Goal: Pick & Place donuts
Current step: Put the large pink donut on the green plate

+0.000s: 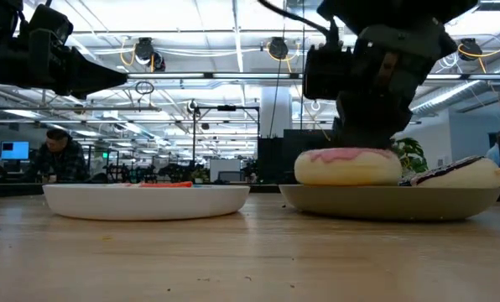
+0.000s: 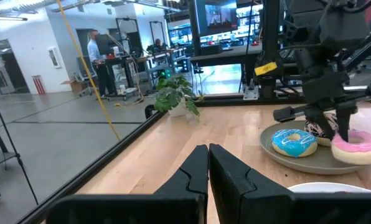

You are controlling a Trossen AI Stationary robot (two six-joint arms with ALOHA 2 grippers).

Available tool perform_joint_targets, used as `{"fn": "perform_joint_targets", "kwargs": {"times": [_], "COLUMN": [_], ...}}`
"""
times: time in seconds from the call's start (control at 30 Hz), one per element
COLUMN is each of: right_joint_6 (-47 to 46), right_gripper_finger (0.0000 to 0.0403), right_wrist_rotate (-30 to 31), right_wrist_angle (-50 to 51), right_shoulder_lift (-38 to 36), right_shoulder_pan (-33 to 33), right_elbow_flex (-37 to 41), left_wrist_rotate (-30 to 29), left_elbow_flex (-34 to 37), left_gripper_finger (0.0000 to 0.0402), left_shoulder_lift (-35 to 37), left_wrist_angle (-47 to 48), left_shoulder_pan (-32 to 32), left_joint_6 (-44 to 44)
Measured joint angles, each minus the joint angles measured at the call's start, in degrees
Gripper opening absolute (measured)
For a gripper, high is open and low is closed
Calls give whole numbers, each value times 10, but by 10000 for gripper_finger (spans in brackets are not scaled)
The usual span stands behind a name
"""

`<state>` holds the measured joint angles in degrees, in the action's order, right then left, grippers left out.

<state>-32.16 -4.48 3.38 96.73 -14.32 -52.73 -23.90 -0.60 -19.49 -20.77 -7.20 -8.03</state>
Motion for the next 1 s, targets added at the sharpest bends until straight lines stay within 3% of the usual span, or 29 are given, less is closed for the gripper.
{"fn": "perform_joint_targets", "kwargs": {"times": [0.43, 0.77, 1.0], "right_joint_6": [36, 27, 7], "right_gripper_finger": [17, 113, 142], "right_wrist_rotate": [3, 1, -1], "right_wrist_angle": [26, 29, 44], "right_shoulder_lift": [9, 9, -12], "right_shoulder_pan": [17, 18, 24], "right_elbow_flex": [0, 0, 0], "left_wrist_rotate": [0, 0, 0], "left_elbow_flex": [0, 0, 0], "left_gripper_finger": [21, 21, 21], "left_shoulder_lift": [0, 0, 0], "left_wrist_angle": [0, 0, 0], "left_shoulder_pan": [0, 0, 0], "left_joint_6": [-2, 6, 8]}}
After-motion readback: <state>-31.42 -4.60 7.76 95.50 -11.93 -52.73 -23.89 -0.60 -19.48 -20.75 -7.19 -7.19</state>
